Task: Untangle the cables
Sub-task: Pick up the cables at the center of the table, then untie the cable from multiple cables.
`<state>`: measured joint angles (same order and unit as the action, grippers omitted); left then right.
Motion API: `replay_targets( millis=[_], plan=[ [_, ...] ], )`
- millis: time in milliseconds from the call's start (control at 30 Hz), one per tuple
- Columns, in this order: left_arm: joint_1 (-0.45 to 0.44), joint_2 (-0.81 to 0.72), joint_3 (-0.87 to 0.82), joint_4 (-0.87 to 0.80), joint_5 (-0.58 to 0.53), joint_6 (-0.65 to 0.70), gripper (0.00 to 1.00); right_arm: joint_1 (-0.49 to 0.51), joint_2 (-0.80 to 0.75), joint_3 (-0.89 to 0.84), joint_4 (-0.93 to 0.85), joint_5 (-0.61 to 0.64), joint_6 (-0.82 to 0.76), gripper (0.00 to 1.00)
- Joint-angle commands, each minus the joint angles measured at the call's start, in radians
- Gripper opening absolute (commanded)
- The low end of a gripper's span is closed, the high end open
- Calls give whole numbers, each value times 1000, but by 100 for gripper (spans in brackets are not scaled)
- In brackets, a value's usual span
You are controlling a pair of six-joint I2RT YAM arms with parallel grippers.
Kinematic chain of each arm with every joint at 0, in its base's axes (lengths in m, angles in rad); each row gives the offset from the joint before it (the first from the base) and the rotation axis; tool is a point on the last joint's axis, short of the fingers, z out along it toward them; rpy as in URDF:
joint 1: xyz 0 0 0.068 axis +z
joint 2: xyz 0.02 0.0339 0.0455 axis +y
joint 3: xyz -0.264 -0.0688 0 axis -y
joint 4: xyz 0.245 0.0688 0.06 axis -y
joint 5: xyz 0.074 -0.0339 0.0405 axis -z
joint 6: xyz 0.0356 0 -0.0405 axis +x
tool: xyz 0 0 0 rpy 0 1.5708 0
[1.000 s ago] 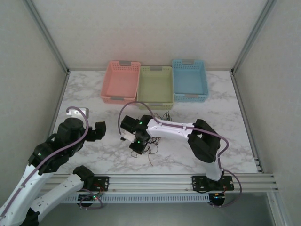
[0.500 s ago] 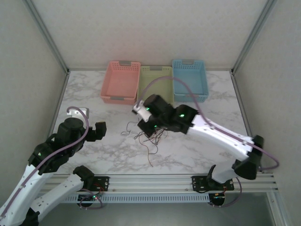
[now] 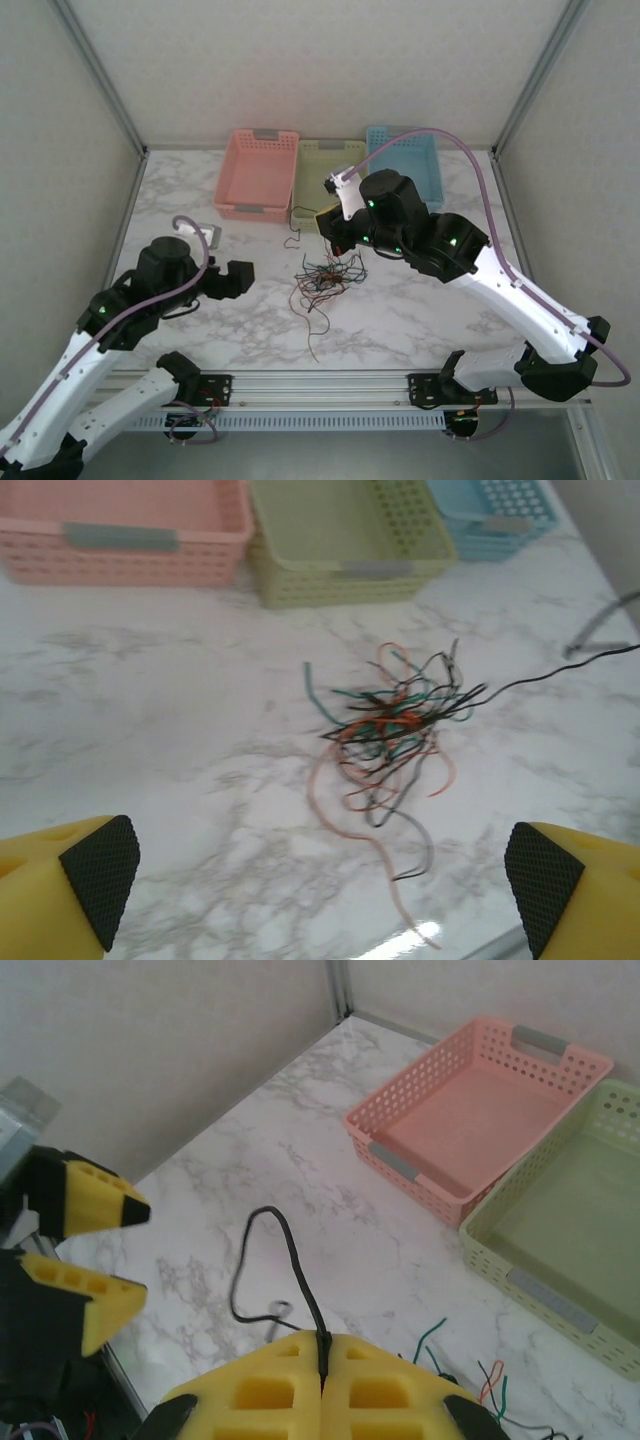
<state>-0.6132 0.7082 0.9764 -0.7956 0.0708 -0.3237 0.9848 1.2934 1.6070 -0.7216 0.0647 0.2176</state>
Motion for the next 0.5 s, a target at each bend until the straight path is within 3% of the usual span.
replay_targets(
  millis=[0, 100, 167, 300, 467],
  plan=[
    [-9, 28, -49, 167, 146, -77, 95, -11, 0, 31, 37, 38, 49, 0],
    [-70, 77, -113, 305, 130, -132, 91, -23, 0, 28, 41, 47, 69, 0],
    [-146, 113, -157, 397, 48, -128, 91, -28, -3, 21, 36, 64, 84, 0],
    [-219, 220, -239, 583, -63, -46, 89, -66, -8, -9, 31, 64, 127, 0],
    [-240, 418, -244, 723, -80, 122, 87, -93, -33, -57, 45, 66, 158, 0]
  ],
)
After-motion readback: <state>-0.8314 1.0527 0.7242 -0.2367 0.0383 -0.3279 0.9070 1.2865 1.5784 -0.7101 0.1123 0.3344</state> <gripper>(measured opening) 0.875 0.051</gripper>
